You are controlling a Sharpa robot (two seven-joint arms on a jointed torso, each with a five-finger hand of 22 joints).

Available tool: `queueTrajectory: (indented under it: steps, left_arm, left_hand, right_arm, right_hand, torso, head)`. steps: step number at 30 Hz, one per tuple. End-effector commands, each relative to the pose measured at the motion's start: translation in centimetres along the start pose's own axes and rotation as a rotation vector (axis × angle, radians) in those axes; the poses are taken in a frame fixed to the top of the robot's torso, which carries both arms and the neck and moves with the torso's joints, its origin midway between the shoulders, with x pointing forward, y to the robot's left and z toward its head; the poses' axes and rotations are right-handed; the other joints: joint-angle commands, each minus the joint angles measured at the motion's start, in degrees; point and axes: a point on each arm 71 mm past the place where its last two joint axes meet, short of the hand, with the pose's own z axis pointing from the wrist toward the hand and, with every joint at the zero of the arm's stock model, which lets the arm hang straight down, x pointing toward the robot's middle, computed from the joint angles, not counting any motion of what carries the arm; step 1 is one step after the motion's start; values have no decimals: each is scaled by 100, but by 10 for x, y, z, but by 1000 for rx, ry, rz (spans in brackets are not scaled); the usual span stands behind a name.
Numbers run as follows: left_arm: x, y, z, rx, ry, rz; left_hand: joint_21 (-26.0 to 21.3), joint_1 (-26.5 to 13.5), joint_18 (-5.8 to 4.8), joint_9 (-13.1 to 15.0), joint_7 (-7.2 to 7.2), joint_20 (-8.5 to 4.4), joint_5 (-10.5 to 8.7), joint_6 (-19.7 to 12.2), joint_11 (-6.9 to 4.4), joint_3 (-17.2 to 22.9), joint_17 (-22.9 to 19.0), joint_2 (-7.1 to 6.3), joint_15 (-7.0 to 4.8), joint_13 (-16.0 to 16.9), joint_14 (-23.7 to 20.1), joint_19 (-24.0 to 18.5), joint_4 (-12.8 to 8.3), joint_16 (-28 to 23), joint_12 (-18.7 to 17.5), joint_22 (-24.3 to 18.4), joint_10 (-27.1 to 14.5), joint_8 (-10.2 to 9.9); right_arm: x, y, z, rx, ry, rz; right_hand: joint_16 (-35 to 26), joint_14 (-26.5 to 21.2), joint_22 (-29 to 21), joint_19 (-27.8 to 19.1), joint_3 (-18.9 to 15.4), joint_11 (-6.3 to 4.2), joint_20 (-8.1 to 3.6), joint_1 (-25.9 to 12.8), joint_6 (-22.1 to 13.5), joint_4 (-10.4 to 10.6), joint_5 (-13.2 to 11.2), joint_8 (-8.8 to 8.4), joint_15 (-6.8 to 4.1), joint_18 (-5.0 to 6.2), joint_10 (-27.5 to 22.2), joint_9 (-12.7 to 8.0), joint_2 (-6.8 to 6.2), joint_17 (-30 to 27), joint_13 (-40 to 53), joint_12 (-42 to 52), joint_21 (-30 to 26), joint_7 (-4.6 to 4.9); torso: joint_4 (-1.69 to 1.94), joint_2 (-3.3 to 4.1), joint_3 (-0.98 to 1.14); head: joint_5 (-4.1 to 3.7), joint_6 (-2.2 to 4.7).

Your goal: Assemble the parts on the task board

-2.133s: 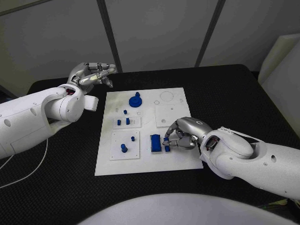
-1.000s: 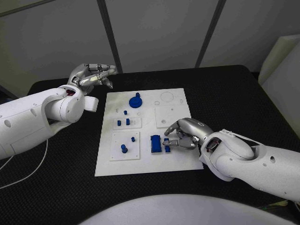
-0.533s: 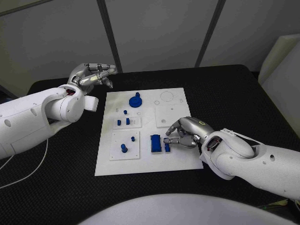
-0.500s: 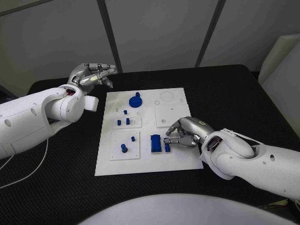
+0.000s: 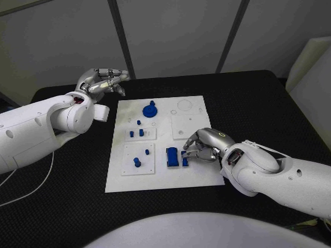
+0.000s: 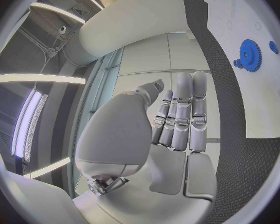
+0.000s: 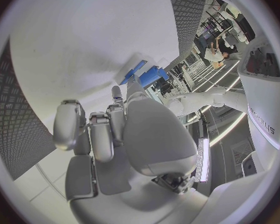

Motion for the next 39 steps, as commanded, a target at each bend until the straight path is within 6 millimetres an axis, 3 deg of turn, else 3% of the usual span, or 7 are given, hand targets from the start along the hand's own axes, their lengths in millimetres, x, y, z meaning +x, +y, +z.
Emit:
queueTrajectory:
  steps: [1, 19, 23, 26, 30, 34, 39]
  left_arm:
    - [1, -1, 1, 2, 10, -7]
    - [2, 1, 0, -1, 12, -8]
    - [2, 1, 0, -2, 13, -8]
    - [2, 1, 0, -2, 13, -8]
    - [2, 1, 0, -3, 14, -9]
    - [2, 1, 0, -3, 15, -9]
    - [2, 1, 0, -4, 14, -9]
  left_hand:
    - [-27, -23, -67, -7, 4, 21, -22, -32, 1, -28, -6, 17, 6, -6, -25, -34, -8, 4, 34, -8, -39, 26]
    - [-29, -22, -67, -8, 9, 23, -22, -43, 4, -29, -11, 17, 8, -6, -26, -33, -13, 7, 44, -10, -53, 27]
    - [-29, -22, -67, -8, 9, 23, -22, -43, 4, -29, -11, 17, 8, -6, -26, -33, -13, 7, 44, -10, -53, 27]
    - [-30, -22, -67, -8, 10, 23, -22, -47, 5, -30, -12, 16, 9, -6, -27, -33, -15, 8, 47, -10, -57, 26]
    - [-30, -23, -67, -9, 12, 23, -22, -51, 6, -30, -13, 14, 9, -6, -27, -33, -15, 8, 48, -10, -60, 25]
    - [-30, -23, -67, -9, 12, 23, -22, -51, 6, -30, -13, 14, 9, -6, -27, -33, -15, 8, 48, -10, -60, 25]
    - [-31, -23, -67, -11, 17, 24, -22, -66, 9, -32, -15, 11, 11, -7, -28, -32, -18, 9, 51, -11, -70, 20]
  right_arm:
    - [4, -1, 0, -3, 37, -46]
    - [-10, 10, -6, -111, -119, 95]
    - [-12, 15, -9, -162, -138, 133]
    - [-11, 19, -10, -185, -127, 145]
    - [-9, 22, -10, -196, -101, 144]
    - [-3, 25, -8, -202, -31, 114]
    - [2, 27, -7, -203, 14, 86]
  right_hand:
    - [24, 560, -4, -13, -24, -22, -27, 60, -5, -44, -21, 21, -31, 0, 16, -8, -100, 1354, -890, 22, -33, 10]
    - [-14, 544, -27, -26, -182, 12, 12, -214, -187, 81, 5, -51, 19, 5, -25, -63, 16, 1286, -945, -51, -57, 50]
    - [-21, 541, -40, -36, -180, 19, 26, -192, -182, 63, 107, -26, 29, 10, -43, -59, 43, 1274, -954, -65, -70, 55]
    - [-15, 544, -29, -26, -196, -69, 4, -180, 195, 25, 277, 262, -27, 13, -23, 55, 45, 1285, -919, -11, -61, -64]
    - [-5, 548, -4, -5, -248, -192, -85, -204, 432, -32, 346, 598, -131, 7, 11, 219, -3, 1303, -879, 51, -42, -214]
    - [3, 552, 10, 10, -292, -288, -188, -239, 398, -117, 325, 1019, -222, 2, 41, 476, -25, 1318, -857, 86, -35, -318]
    - [14, 557, 30, 25, -301, -322, -222, -231, 243, -197, 269, 1343, -253, -6, 60, 693, -12, 1340, -839, 112, -24, -350]
  torso:
    - [-4, -4, 1]
    - [-4, -12, -7]
    - [-4, -7, -4]
    - [-3, -6, -4]
    - [-6, -3, -9]
    - [3, -2, -9]
    - [6, 1, -8]
  head:
    - [-5, -5]
    - [-13, 61]
    - [-12, 73]
    - [-12, 78]
    - [-10, 72]
    - [-13, 68]
    - [-3, 69]
